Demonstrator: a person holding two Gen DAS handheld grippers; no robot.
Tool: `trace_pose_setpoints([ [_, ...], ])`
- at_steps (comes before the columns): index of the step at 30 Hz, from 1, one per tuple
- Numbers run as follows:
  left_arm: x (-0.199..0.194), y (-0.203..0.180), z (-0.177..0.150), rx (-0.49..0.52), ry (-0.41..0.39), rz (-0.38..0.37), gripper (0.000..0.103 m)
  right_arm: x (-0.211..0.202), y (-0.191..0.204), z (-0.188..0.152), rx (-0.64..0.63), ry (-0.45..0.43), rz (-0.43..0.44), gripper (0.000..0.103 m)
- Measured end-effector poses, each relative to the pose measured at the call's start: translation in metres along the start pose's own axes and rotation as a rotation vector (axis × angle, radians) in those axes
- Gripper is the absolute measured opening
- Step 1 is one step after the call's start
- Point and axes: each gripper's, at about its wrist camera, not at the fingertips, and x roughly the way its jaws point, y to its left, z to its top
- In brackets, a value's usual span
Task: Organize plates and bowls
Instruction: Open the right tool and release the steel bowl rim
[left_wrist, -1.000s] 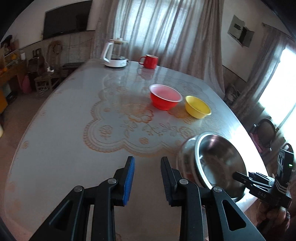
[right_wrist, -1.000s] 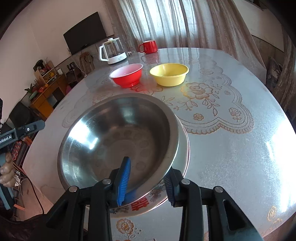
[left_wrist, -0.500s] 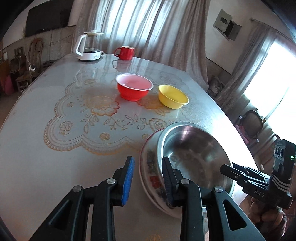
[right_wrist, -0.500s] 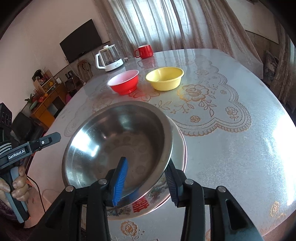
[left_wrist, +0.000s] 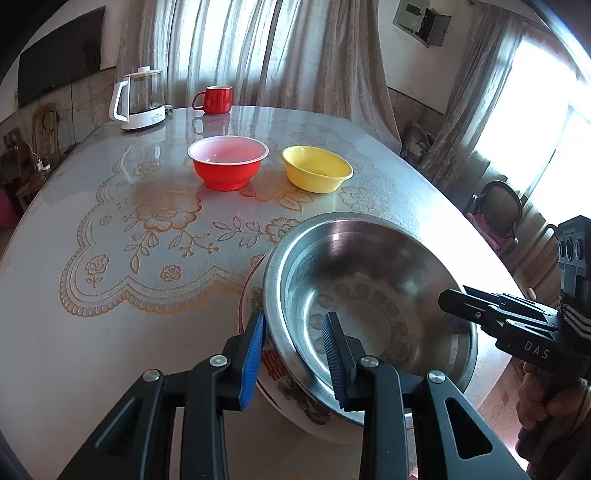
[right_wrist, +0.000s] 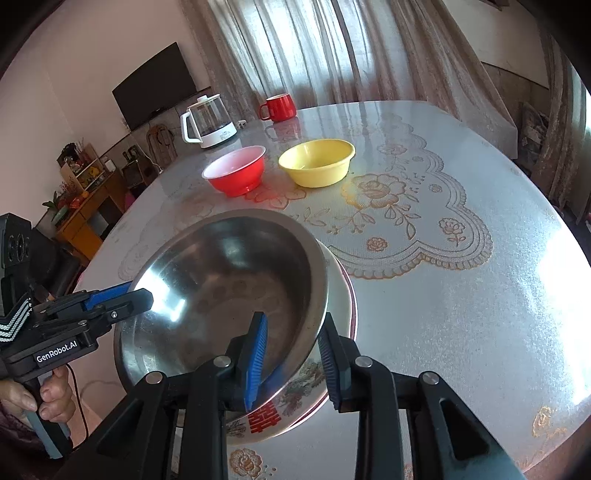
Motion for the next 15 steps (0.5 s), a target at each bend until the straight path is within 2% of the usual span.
trace_pose_setpoints([
  [2,-0.002,0.002,0.001,-0.002,-0.008,0.000,0.031,-0.003,-0.004,0.003,0.020,-0.012,0.012,0.034],
  [15,-0.004,0.011,0.009,-0.016,-0.022,0.012,0.034,-0.003,-0.008,0.032,0.051,-0.057,0.037,0.034],
])
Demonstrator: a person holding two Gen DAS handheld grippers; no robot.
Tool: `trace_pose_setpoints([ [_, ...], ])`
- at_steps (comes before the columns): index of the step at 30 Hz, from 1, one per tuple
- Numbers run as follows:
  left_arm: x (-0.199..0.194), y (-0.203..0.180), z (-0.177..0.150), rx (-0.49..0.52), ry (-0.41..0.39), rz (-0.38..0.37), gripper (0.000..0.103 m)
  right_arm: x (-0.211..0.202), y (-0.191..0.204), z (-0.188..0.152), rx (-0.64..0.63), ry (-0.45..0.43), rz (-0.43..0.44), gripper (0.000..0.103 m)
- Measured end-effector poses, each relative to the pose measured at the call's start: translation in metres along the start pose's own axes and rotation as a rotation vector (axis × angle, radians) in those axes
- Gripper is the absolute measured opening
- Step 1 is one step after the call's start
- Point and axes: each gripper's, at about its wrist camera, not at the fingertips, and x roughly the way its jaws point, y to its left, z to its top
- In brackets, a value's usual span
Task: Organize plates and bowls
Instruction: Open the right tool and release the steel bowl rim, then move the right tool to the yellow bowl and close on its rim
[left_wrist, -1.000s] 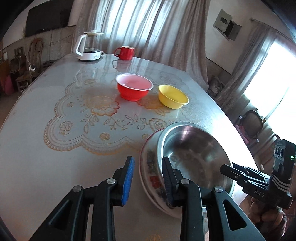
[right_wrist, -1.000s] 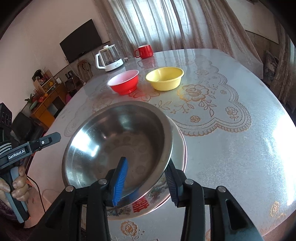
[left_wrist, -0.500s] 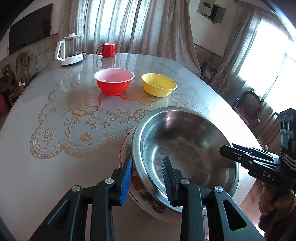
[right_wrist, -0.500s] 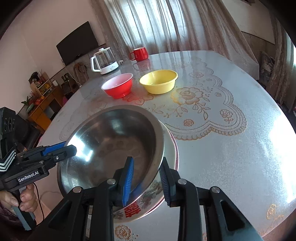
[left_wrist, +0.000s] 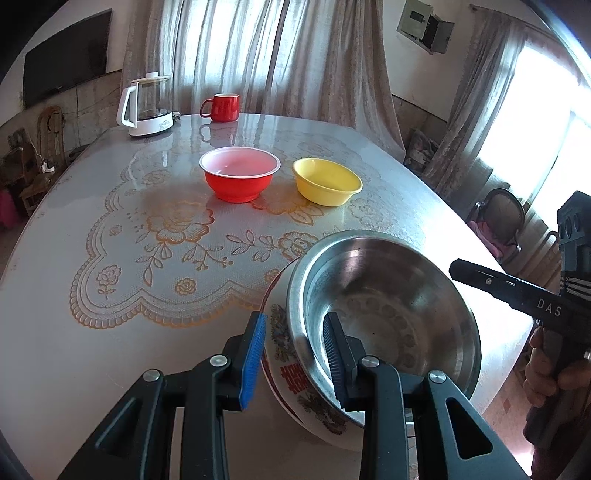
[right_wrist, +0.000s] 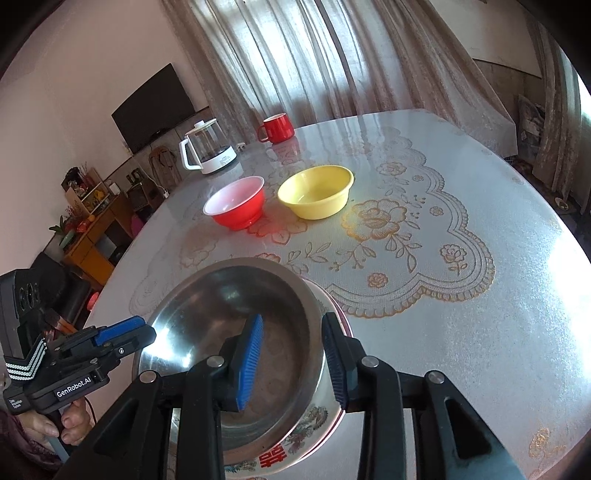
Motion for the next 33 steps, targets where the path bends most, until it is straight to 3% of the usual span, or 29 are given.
trace_pose_setpoints([
  [15,0.026,0.031,0.039,-0.014,0.061,0.023,0.039,0.034,-0.024,0.042,0.068,0.069,0.086,0.037],
  [28,0.067,0.034,0.087,0.017,0.098,-0.065,0.042,0.080,-0.065,0.087,0.216,0.107,0.222,0.037],
  [33,0.085,0.023,0.103,0.040,0.123,-0.121,0.047,0.097,-0.079,0.105,0.280,0.102,0.254,0.037],
])
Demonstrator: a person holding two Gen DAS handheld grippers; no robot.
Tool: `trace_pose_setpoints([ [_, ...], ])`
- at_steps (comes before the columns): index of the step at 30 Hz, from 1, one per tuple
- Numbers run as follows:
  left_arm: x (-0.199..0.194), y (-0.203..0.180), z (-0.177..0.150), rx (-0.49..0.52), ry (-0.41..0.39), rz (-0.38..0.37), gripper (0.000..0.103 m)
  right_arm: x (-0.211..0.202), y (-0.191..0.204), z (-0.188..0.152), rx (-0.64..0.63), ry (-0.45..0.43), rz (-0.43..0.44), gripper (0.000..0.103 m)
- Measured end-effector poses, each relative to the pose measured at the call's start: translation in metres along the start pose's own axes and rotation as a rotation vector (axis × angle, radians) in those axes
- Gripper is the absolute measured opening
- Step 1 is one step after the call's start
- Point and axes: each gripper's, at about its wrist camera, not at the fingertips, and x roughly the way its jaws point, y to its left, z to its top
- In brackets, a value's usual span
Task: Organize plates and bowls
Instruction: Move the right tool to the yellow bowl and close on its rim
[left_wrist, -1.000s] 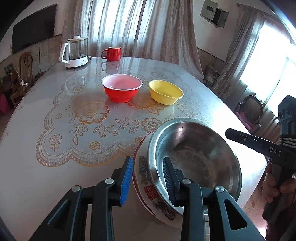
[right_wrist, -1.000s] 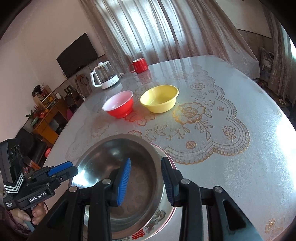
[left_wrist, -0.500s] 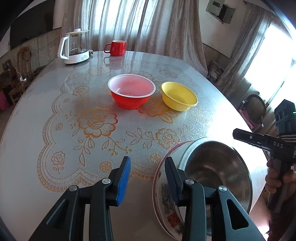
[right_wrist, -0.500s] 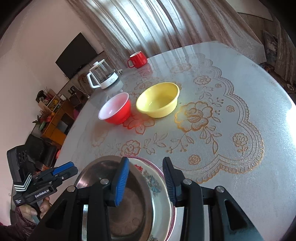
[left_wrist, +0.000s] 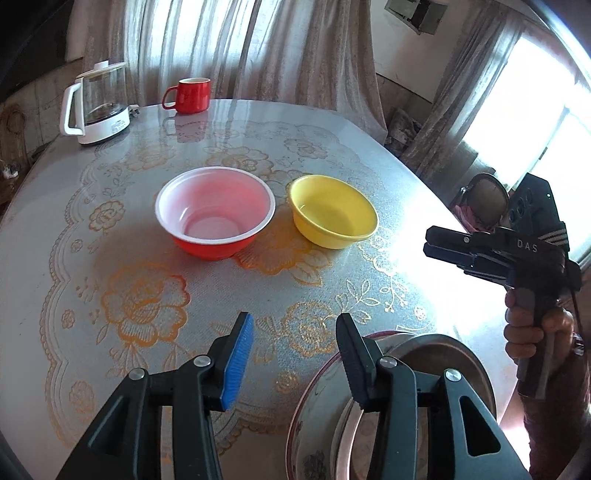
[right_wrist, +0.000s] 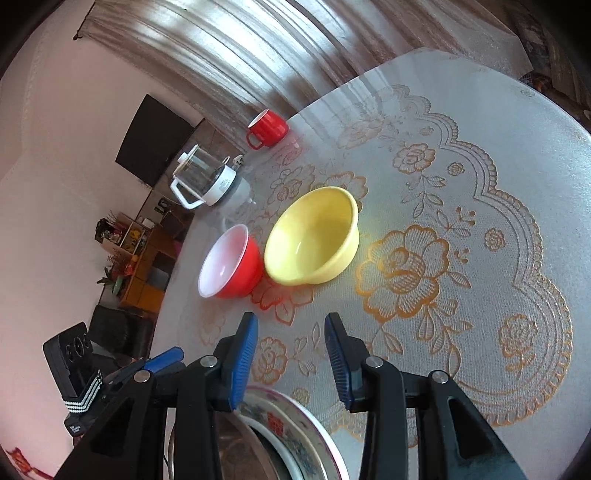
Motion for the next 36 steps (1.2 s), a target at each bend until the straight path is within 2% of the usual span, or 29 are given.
trace_pose_setpoints([
  [4,0.017,-0.004,0.017,-0.001,0.026,-0.026,0.048,0.014,-0.008,0.019,0.050,0.000,0.015,0.037],
  [8,0.031,-0.010,0.033,0.012,0.050,-0.034,0.050,0.029,-0.014,0.033,0.077,0.003,-0.018,0.037],
  [17,0.054,-0.011,0.046,-0.014,0.082,-0.036,0.052,0.066,-0.029,0.056,0.105,0.027,-0.106,0.023],
  [21,0.059,-0.010,0.047,-0.022,0.088,-0.042,0.052,0.076,-0.027,0.059,0.057,0.060,-0.162,0.011],
  [23,0.063,-0.008,0.049,-0.022,0.092,-0.043,0.053,0.076,-0.022,0.058,0.023,0.077,-0.181,0.011],
  [32,0.073,-0.006,0.055,-0.041,0.100,-0.058,0.060,0.055,-0.023,0.036,-0.023,0.161,-0.147,0.011],
  [36,0.078,-0.010,0.060,-0.050,0.104,-0.078,0.058,0.048,-0.028,0.027,-0.029,0.173,-0.132,0.019],
])
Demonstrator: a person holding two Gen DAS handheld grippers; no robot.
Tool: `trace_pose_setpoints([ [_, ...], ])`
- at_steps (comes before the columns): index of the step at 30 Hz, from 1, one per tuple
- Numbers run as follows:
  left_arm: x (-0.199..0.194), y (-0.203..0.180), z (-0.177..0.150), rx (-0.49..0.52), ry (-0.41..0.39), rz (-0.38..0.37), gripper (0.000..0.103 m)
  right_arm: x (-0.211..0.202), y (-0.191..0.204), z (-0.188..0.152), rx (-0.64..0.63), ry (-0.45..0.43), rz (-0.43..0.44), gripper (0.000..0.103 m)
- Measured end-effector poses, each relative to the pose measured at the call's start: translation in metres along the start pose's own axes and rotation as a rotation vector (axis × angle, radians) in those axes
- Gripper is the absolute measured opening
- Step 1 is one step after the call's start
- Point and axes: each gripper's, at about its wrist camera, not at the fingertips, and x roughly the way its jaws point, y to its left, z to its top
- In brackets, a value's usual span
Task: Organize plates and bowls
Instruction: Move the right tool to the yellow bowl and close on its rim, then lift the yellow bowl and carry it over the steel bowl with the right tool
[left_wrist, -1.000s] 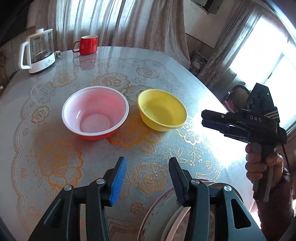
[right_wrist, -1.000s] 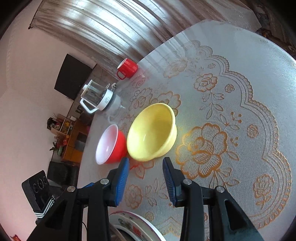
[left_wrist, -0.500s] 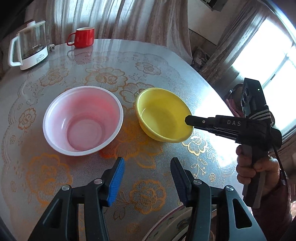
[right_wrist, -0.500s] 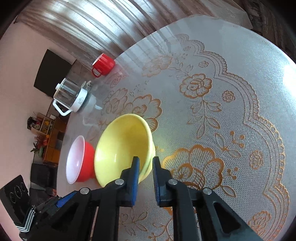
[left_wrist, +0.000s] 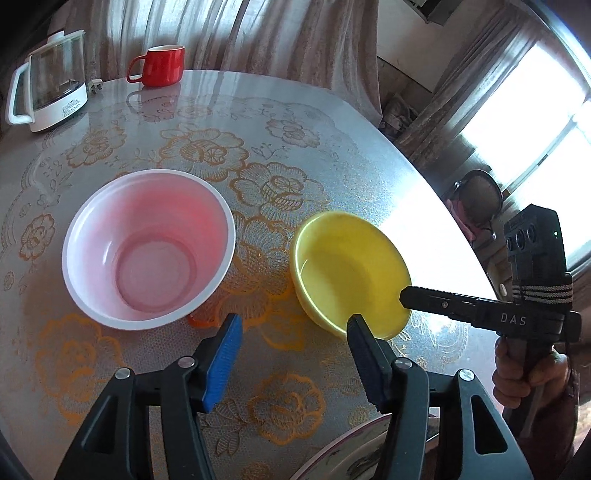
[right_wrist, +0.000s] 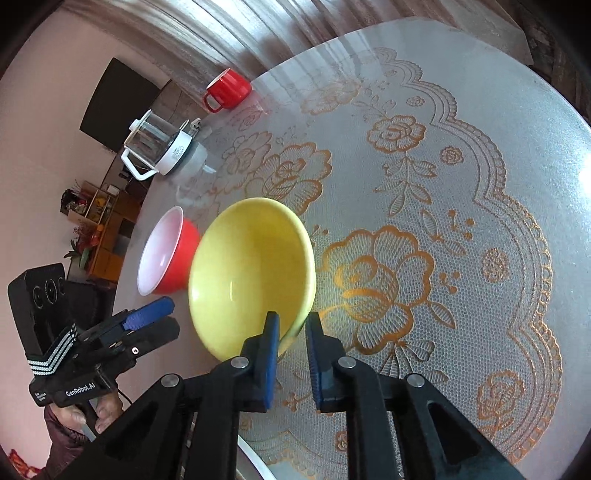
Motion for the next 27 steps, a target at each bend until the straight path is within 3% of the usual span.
trace_pose_setpoints([
  [3,0.004,-0.004,0.005,0.004,0.008,0.009,0.058,-0.006,-0.004,-0.001,0.012,-0.033,0.013,0.031],
  [13,0.023,-0.007,0.020,0.026,0.066,-0.024,0.055,-0.011,-0.013,0.009,0.085,-0.149,0.037,0.032],
  [17,0.031,-0.006,0.023,0.012,0.083,-0.045,0.035,-0.004,-0.009,0.006,0.071,-0.133,0.035,0.030],
  [27,0.031,-0.011,0.015,0.058,0.085,-0.067,0.024,0.002,0.004,-0.002,0.015,-0.116,-0.020,0.026],
])
